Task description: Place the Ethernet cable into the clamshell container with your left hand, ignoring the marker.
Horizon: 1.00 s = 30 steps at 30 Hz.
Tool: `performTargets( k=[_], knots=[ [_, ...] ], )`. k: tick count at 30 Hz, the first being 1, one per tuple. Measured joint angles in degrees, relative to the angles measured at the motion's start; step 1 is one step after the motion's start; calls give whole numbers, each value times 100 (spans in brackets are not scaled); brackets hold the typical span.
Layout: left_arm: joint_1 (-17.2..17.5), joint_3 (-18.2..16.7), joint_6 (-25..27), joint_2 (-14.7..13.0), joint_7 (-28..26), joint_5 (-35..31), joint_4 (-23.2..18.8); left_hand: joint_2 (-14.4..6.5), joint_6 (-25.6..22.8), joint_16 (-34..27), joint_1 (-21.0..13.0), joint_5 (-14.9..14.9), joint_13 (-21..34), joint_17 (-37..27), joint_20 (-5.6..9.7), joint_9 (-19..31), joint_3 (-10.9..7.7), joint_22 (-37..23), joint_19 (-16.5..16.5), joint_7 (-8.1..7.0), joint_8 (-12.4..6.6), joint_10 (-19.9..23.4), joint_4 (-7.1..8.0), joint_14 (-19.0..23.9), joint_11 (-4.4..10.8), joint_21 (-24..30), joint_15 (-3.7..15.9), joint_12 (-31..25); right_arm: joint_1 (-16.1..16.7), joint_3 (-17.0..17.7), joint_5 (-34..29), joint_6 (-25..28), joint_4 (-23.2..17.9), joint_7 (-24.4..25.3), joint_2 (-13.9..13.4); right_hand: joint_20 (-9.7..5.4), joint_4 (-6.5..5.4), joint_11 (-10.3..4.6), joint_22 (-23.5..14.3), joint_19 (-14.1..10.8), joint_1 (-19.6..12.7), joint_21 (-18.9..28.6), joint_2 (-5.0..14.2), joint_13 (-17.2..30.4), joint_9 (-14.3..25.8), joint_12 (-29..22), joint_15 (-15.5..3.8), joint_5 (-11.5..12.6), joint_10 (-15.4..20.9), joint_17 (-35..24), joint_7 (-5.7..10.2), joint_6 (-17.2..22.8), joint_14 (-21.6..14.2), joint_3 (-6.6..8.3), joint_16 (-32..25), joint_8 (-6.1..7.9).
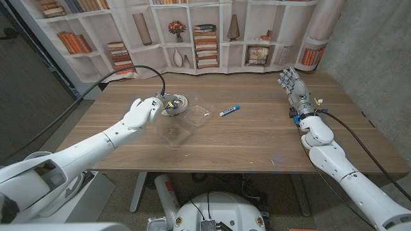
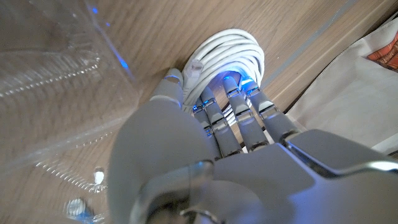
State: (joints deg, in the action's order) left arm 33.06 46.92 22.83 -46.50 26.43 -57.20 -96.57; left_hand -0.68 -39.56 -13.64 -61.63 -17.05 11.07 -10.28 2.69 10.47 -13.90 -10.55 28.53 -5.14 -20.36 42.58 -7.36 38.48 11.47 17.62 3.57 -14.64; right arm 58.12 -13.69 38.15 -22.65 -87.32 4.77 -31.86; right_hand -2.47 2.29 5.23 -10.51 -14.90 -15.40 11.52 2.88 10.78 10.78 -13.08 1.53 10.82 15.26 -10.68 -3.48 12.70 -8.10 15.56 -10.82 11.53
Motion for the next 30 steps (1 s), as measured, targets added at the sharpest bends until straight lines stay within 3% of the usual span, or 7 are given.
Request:
performTargets(
  k=[9, 16, 21, 30],
  knots=[
    [0, 67, 108, 35, -13, 79, -10, -63, -158, 38, -199, 261, 0, -27, 47, -16, -85, 0, 592, 153, -32, 382, -13, 657, -213, 201, 109, 33, 11, 5, 26, -35, 21, -22, 11, 0, 0, 21, 0, 0, 0, 0, 0, 0, 0, 0, 0, 0, 20, 0, 0, 0, 0, 0, 0, 0],
    [2, 116, 169, 74, -10, 135, -29, -114, -362, 72, -311, 480, 1, -12, 107, -25, -174, 16, 1118, 357, -41, 773, -14, 1378, -426, 337, 319, 72, 11, 14, 44, -67, 37, -55, 17, 0, 0, 21, 0, 0, 0, 0, 0, 0, 0, 0, 21, 0, 20, 0, 0, 0, -21, 0, 0, 0],
    [2, 131, 236, 75, 14, 183, -52, -145, -439, 83, -343, 525, 20, 4, 117, -26, -222, 16, 1254, 444, -43, 911, -14, 1553, -560, 362, 331, 73, 11, 22, 47, -79, 40, -65, 17, 21, 0, 21, 0, -20, 0, 0, 0, 0, 0, 0, 1, 0, 20, 0, 0, -1, -41, 0, 0, 0],
    [42, 152, 373, 49, 45, 192, -180, -145, -478, 105, -418, 565, 16, 4, 139, -26, -222, 16, 1292, 483, -43, 931, -15, 1594, -543, 362, 349, 117, 32, 44, 57, -100, 17, -83, 2, 21, 0, 21, 0, -20, 0, 0, 0, 0, 0, 0, 0, 0, 20, 0, 0, -1, -41, 1, 0, 0]
  ],
)
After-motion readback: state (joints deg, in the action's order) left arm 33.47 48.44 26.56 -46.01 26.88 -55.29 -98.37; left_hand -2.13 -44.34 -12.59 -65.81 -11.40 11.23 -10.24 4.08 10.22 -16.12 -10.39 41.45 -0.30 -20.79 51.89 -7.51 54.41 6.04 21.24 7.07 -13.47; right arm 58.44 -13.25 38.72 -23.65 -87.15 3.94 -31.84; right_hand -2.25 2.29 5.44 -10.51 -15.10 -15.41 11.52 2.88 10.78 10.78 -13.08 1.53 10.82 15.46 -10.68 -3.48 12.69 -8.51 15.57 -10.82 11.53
